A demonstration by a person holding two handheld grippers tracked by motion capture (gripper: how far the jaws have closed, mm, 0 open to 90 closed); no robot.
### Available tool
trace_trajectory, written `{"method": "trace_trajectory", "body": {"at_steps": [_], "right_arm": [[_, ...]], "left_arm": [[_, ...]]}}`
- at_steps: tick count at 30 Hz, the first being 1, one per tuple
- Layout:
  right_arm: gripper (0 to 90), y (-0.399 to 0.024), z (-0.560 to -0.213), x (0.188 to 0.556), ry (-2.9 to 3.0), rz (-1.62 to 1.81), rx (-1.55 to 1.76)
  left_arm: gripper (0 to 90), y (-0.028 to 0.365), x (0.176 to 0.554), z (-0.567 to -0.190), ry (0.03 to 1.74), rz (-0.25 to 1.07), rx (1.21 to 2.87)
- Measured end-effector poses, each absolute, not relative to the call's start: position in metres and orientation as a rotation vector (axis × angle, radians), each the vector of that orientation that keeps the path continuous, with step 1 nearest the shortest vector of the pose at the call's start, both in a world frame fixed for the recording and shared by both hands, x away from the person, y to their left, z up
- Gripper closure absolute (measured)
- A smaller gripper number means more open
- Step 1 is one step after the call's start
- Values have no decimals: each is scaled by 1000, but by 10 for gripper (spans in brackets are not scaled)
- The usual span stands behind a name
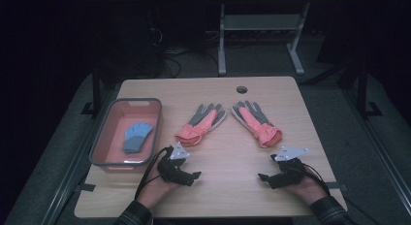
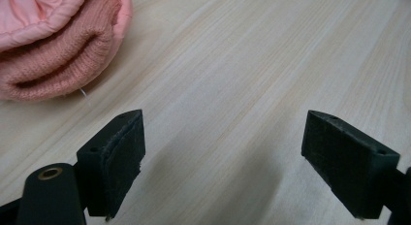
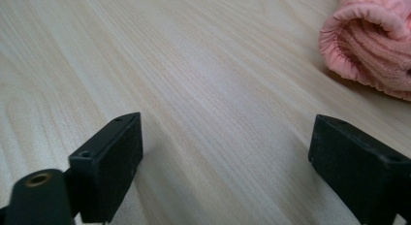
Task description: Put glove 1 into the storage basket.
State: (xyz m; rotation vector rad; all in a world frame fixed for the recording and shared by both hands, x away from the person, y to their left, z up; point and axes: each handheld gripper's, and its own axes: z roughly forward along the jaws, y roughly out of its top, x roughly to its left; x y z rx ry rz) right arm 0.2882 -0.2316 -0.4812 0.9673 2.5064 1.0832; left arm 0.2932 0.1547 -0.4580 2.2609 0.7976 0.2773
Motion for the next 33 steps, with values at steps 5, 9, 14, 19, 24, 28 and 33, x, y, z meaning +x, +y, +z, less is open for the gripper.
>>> {"method": "trace_trajectory", "body": {"at_steps": [5,9,14,19,24,28,33], "right_arm": [[167,-232,-479,288,2524,1067,964],[236,-234,-473,288,2531,1084,984],[331,-236,-468,290,2528,1112,979],[504,-240,-461,291,2521,1135,962],[771,-243,-452,298,2530,1149,999],[898,-245,-445,307,2524,1152,994],[900,-246,-438,320,2510,1162,1006]], "left_arm": [[149,162,290,-463,778,287,2255],[149,167,286,-470,768,292,2282],[130,172,285,-475,722,298,2267],[127,176,283,-476,693,291,2253],[126,178,284,-476,671,280,2258],[126,178,284,-476,671,280,2258],[126,178,283,-477,669,279,2258]]}}
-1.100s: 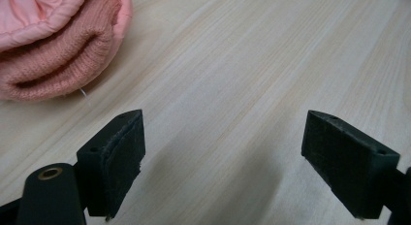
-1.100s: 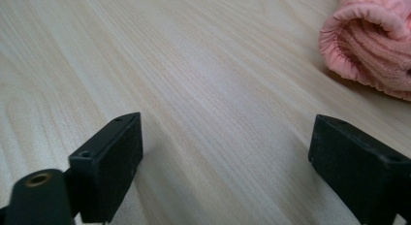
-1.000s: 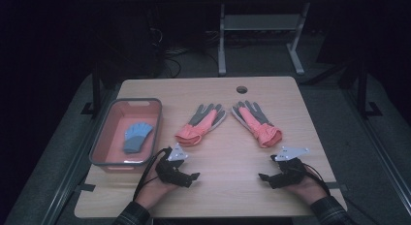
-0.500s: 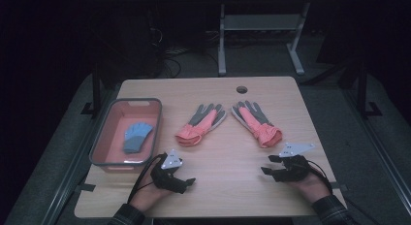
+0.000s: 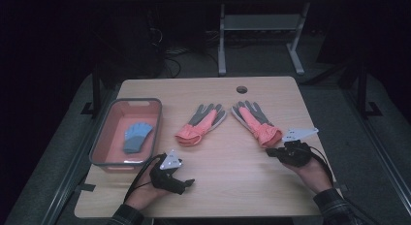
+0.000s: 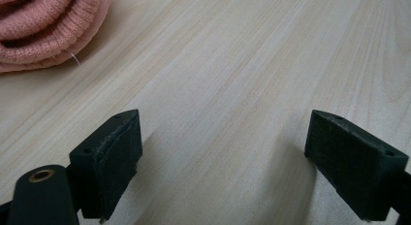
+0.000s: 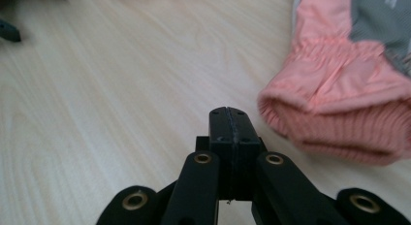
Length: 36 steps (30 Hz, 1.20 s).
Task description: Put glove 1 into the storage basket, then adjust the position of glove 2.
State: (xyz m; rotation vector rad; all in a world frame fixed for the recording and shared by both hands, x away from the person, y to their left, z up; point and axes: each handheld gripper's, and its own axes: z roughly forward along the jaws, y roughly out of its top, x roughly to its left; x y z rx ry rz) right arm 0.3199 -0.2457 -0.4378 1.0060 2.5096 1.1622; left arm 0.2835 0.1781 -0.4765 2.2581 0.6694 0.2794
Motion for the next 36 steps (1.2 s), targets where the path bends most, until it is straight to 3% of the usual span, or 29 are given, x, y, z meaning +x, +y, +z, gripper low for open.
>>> {"method": "trace_trajectory", "body": {"at_steps": [15,22,36], "right_arm": [[900,-260,-423,374,2403,1136,1051],[900,-263,-434,399,2383,1103,1076],[900,-248,-441,396,2514,1072,1019]], "left_arm": [[126,178,283,-477,668,278,2258],[126,178,283,-476,667,278,2258],[126,178,283,-476,661,277,2262]]}}
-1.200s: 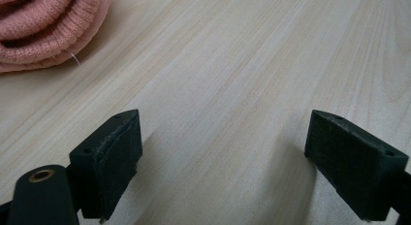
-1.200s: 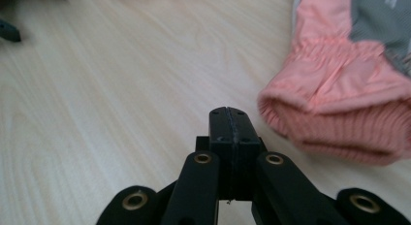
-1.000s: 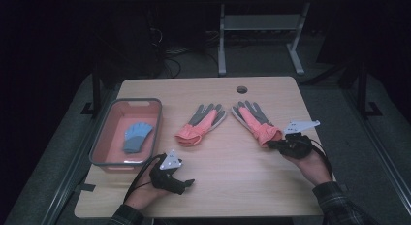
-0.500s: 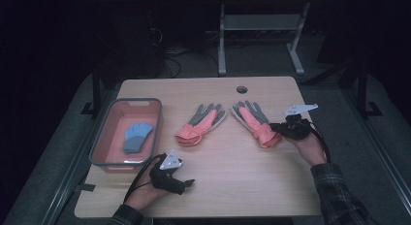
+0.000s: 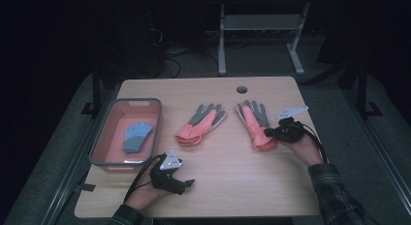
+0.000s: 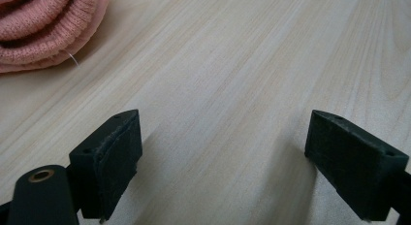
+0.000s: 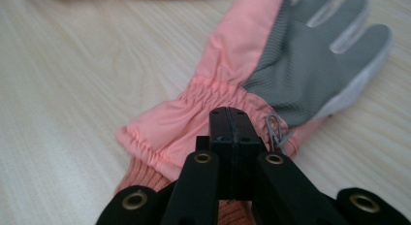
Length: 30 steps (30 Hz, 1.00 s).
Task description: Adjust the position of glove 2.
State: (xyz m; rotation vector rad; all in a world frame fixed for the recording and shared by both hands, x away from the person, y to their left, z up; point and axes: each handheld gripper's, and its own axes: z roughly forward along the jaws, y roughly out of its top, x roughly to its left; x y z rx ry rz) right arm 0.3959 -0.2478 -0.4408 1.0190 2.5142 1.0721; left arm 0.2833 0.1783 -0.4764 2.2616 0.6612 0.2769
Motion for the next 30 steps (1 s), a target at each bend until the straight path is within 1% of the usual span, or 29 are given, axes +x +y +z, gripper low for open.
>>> {"method": "trace_trajectory", "body": {"at_steps": [30], "right_arm": [[899,-195,-433,357,2743,1173,743]], "left_arm": [[126,178,283,-477,661,279,2260]]}}
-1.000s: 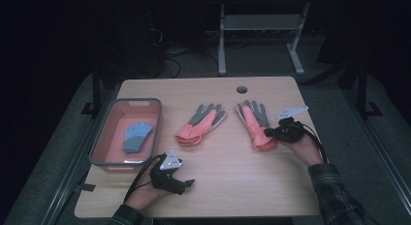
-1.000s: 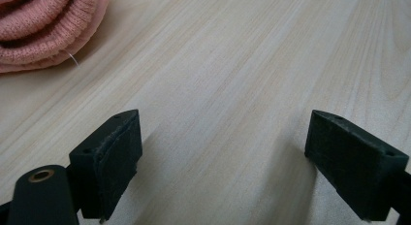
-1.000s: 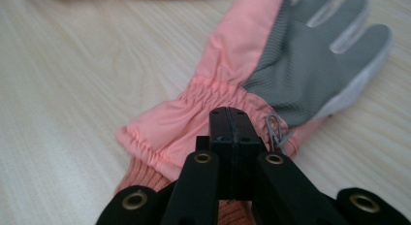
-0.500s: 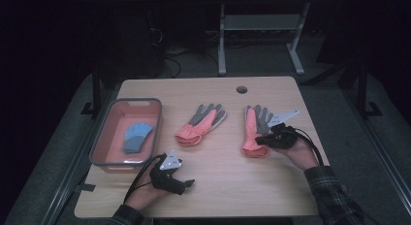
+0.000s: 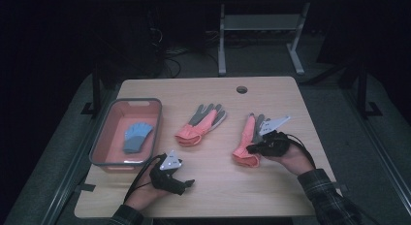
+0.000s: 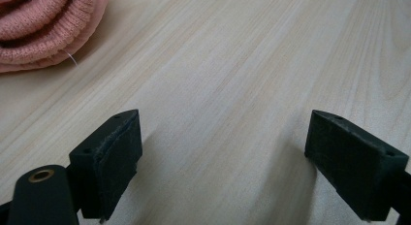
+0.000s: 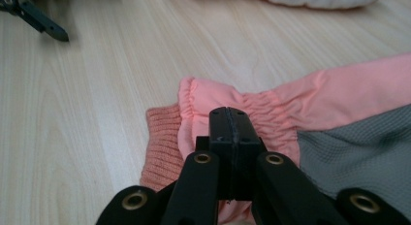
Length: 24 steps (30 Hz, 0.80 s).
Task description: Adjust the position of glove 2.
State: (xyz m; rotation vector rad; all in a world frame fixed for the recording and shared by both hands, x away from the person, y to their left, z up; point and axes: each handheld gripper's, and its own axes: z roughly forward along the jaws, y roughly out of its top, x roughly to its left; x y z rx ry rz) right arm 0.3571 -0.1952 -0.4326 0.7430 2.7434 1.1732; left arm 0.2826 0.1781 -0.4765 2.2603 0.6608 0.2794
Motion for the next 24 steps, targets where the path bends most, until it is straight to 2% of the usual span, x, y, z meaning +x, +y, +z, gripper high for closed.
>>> {"method": "trace_trajectory", "body": {"at_steps": [13,24], "right_arm": [[899,-232,-430,374,2537,1192,926],[900,-222,-447,381,2609,1106,937]], "left_arm": [[126,178,282,-477,662,279,2259],[126,178,282,-477,663,279,2259]]}}
